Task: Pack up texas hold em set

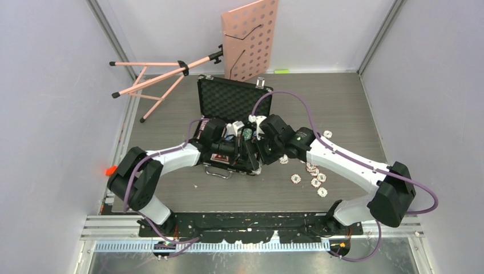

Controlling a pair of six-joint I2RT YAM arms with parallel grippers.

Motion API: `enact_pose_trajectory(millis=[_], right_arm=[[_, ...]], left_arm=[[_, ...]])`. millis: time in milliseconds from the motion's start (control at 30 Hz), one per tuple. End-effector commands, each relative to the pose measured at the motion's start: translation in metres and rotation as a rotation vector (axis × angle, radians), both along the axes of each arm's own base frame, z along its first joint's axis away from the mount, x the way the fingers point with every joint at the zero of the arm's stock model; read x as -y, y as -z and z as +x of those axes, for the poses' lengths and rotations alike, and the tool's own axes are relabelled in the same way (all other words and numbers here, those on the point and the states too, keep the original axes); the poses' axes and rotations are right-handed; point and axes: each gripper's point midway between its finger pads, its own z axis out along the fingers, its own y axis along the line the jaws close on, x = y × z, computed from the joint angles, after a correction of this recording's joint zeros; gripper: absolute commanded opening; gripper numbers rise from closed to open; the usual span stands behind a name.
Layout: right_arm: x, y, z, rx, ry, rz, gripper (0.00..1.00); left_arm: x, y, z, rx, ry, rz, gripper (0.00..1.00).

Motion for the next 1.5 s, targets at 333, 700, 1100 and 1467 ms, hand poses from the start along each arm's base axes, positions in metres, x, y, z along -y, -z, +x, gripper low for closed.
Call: enact_pose_trajectory(millis=[333, 700, 1100, 1467], right_arm=[[0.053, -0.034, 0.025, 0.297, 0.27, 0.043, 0.96], [0.107, -0.047, 0.02, 0.412, 0.512, 0.114, 0.95], [0.123, -0.051, 0.004, 0.424, 0.531, 0.178, 0.95], [0.129, -0.053, 0.002, 0.434, 0.542, 0.175, 0.95]], left_arm=[[-0.055, 0.002, 0.051, 0.45, -0.224, 0.401, 0.0], [-0.084, 0.001, 0.073, 0.353, -0.914, 0.704, 0.0], [-0.098, 0.016, 0.077, 0.225, -1.198, 0.856, 0.0], [-0.074, 0.03, 0.096, 0.158, -1.278, 0.794, 0.0]])
